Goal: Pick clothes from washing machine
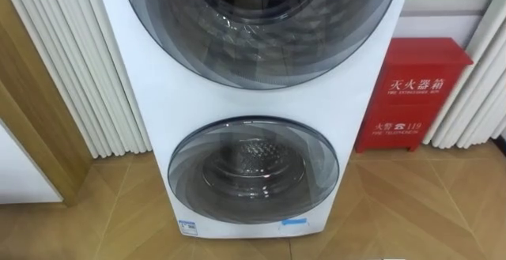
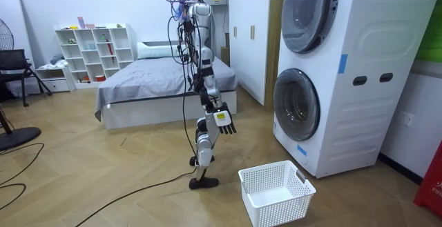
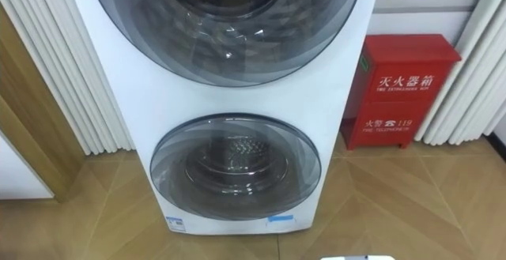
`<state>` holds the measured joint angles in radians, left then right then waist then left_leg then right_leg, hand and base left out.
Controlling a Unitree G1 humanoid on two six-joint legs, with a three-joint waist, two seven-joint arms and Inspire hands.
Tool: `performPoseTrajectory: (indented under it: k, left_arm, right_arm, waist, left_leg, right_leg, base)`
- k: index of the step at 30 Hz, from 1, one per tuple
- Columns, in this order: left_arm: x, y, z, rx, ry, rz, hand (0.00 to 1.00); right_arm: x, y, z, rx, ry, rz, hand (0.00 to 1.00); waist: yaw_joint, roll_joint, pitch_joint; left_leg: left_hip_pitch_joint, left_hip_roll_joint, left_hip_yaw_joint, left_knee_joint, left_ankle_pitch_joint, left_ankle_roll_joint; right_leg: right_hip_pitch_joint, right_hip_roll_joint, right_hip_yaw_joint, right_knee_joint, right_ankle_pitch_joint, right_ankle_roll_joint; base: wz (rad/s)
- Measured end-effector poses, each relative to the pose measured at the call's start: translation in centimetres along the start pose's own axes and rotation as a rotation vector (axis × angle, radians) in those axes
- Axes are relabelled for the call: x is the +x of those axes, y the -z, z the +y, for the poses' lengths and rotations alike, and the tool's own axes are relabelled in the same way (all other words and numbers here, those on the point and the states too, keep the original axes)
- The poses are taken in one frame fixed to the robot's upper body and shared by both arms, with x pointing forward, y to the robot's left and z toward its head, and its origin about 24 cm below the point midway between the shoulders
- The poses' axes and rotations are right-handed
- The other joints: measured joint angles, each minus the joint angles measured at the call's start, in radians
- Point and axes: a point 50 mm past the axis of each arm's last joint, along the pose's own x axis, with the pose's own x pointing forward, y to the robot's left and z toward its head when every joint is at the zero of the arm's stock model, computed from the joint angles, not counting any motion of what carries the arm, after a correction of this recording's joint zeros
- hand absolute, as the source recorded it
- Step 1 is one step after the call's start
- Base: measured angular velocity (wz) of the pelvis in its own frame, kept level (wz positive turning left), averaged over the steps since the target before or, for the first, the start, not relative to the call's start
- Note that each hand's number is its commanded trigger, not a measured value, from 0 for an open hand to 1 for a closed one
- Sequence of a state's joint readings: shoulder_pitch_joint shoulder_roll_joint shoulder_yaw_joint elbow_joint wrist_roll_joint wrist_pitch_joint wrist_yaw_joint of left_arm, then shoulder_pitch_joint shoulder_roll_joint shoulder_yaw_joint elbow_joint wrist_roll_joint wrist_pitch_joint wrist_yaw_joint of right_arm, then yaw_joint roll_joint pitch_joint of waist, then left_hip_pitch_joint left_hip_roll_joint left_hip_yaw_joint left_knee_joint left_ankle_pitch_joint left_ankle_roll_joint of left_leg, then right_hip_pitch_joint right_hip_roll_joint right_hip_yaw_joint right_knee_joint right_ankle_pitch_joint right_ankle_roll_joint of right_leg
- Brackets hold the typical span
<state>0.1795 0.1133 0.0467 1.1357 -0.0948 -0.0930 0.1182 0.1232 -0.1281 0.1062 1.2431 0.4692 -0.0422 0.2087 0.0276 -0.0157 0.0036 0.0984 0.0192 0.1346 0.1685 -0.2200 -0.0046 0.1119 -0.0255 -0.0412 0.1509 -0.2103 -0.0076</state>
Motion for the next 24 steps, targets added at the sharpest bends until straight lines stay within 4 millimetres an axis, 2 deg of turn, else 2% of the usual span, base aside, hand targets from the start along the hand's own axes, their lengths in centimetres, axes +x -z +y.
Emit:
performPoseTrajectory:
  k: [4,6,7,8,9,11,12,14,15,17,20,24]
  left_arm:
    - [0.0,0.0,0.0,0.001,0.003,0.000,0.00]
    - [0.0,-0.2,0.1,-0.008,0.008,-0.011,0.00]
    - [0.1,-0.3,0.2,-0.001,0.013,-0.019,0.00]
    - [0.1,-0.4,0.3,0.002,0.014,-0.023,0.00]
    - [0.2,-0.7,0.5,0.006,0.013,-0.032,0.00]
    - [0.2,-0.6,0.9,0.009,0.015,-0.033,0.00]
    - [0.2,-0.6,1.0,0.009,0.014,-0.033,0.00]
    - [0.2,-0.6,1.4,0.009,0.005,-0.031,0.00]
    - [0.2,-0.5,1.5,0.010,0.003,-0.026,0.00]
    - [0.1,-0.2,1.8,0.008,-0.005,-0.015,0.00]
    - [0.0,0.4,2.2,0.005,-0.009,0.017,0.00]
    - [-0.1,0.8,2.3,0.044,-0.006,0.028,0.00]
  right_arm:
    - [0.1,-1.1,-0.2,0.012,0.016,-0.033,0.00]
    - [0.1,-2.8,-0.3,0.031,0.021,-0.098,0.00]
    - [-0.1,-5.0,-0.3,0.014,0.013,-0.179,0.00]
    - [-0.2,-6.1,-0.4,0.016,0.012,-0.222,0.00]
    - [-0.4,-8.5,-0.3,0.026,0.018,-0.307,0.00]
    - [-1.3,-13.7,0.5,0.040,0.010,-0.484,0.00]
    - [-1.7,-15.0,0.8,0.039,0.003,-0.535,0.00]
    - [-4.1,-20.2,2.5,0.005,-0.041,-0.747,0.00]
    - [-4.8,-21.3,3.0,-0.003,-0.050,-0.792,0.00]
    - [-7.8,-24.9,4.6,-0.039,-0.091,-0.972,0.00]
    - [-11.3,-27.7,6.7,-0.070,-0.128,-1.153,0.00]
    - [-13.7,-29.7,8.1,-0.088,-0.145,-1.265,0.00]
  waist:
    - [-0.001,0.001,-0.0006]
    - [-0.002,-0.005,0.0030]
    - [-0.006,-0.002,0.0029]
    - [-0.007,-0.002,0.0033]
    - [-0.007,-0.005,0.0045]
    - [-0.007,-0.022,0.0181]
    - [-0.005,-0.016,0.0140]
    - [0.001,-0.028,0.0158]
    - [0.005,-0.032,0.0150]
    - [0.010,-0.047,0.0049]
    - [0.018,-0.048,0.0020]
    - [0.034,-0.049,-0.0001]
  left_leg:
    - [0.002,0.000,0.000,0.000,0.000,0.000]
    - [0.002,0.000,0.000,0.000,0.000,0.000]
    - [0.002,0.000,0.001,0.002,0.000,0.000]
    - [0.002,0.000,0.001,0.002,0.000,0.000]
    - [0.003,0.000,0.000,0.004,0.000,0.000]
    - [0.017,0.001,0.000,0.006,0.000,0.000]
    - [0.018,0.001,-0.001,0.006,0.000,0.000]
    - [0.017,0.001,0.000,0.006,0.000,0.000]
    - [0.016,0.001,0.002,0.006,0.000,0.000]
    - [0.012,0.000,0.001,0.006,0.000,0.000]
    - [0.016,0.001,-0.004,0.005,0.000,0.000]
    - [0.018,0.001,-0.013,0.001,0.000,0.000]
  right_leg:
    - [0.000,0.000,0.001,0.001,0.000,0.000]
    - [0.000,0.000,-0.002,0.005,0.000,0.000]
    - [0.000,-0.001,-0.002,0.005,0.001,0.000]
    - [0.000,0.000,-0.002,0.005,0.002,0.000]
    - [0.002,0.000,-0.002,0.007,0.002,0.000]
    - [0.014,0.000,-0.003,0.011,0.002,0.000]
    - [0.015,0.000,-0.003,0.012,0.002,0.000]
    - [0.013,0.000,-0.003,0.007,0.002,0.000]
    - [0.012,0.000,-0.002,0.007,0.002,0.000]
    - [0.011,0.000,-0.002,0.003,0.002,0.000]
    - [0.017,0.001,-0.018,0.004,0.004,0.003]
    - [0.017,0.001,-0.022,0.003,0.005,0.004]
  base:
    - [0.00]
    - [0.00]
    - [0.00]
    - [0.00]
    - [0.00]
    - [0.00]
    - [0.00]
    - [0.00]
    - [0.00]
    - [0.00]
    - [0.06]
    - [-0.01]
